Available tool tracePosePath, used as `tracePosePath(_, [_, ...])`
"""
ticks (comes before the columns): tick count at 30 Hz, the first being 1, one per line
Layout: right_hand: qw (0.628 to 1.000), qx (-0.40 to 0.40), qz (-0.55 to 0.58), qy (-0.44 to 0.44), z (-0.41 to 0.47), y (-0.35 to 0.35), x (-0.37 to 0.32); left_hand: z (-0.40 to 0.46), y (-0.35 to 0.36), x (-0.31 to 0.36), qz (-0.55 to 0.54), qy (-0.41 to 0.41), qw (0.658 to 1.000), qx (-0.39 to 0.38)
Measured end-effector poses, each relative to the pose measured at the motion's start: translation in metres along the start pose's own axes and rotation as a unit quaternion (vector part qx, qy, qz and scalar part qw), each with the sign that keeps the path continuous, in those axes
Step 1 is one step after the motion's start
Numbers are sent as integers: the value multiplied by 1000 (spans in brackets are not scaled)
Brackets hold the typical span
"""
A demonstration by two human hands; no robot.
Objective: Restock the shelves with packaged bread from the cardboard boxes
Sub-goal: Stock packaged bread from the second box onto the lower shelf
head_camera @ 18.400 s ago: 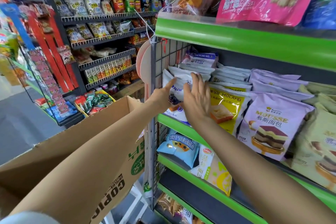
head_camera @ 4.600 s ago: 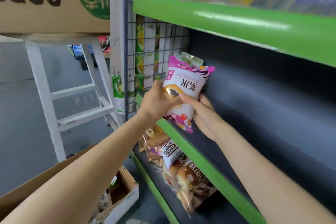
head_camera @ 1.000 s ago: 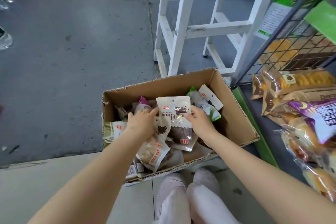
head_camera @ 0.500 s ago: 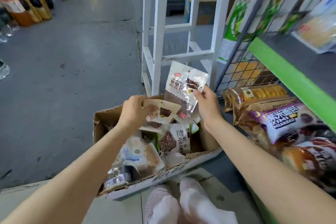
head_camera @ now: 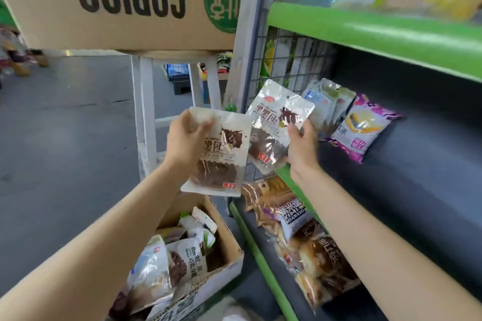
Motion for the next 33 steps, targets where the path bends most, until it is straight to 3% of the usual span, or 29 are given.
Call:
tracePosePath(4, [993,102,-40,-32,50,-28,-7,25,46,6,-28,-3,1000,-12])
tracePosePath(8, [985,137,-90,-55,94,-24,2,50,77,-5,-33,0,999,-25])
tracePosePath(19, [957,16,-288,-25,141,11,59,77,98,-28,-37,9,997,-63])
tracePosePath(21, [951,62,-300,-33,131,3,49,77,97,-28,-45,4,997,-62])
tracePosePath(23, [939,148,-294,-100,108,-9,30,76,97,-26,-50,-1,997,-63])
tracePosePath(24, [948,148,-243,-142,95,-13,21,75,97,-23,-54,-3,997,-63])
tracePosePath(25, [966,97,-171,-165,83,-15,12,74,98,-20,-61,-5,996,-62])
tracePosePath(27, [983,-100,-53,-145,62,-9,-1,73,102,-13,-82,-12,995,-60])
tracePosePath(29, [953,-270,-69,-118,46,-2,-7,70,108,-4,-112,-14,991,-75])
tracePosePath(31, [939,-290,-122,-137,47,-2,-11,67,115,2,-130,-17,987,-87])
tracePosePath(33, [962,-212,-115,-129,56,-9,-15,66,121,5,-128,-11,987,-99])
Point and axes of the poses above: each hand's wrist, its own z-axis towards the middle knuckle, its own y-axis out of the palm, x = y × z, the point moved 5 cm from there along z, towards the middle knuckle, and after that the axes turned 13 degrees about -z, right-handed, at the moved point
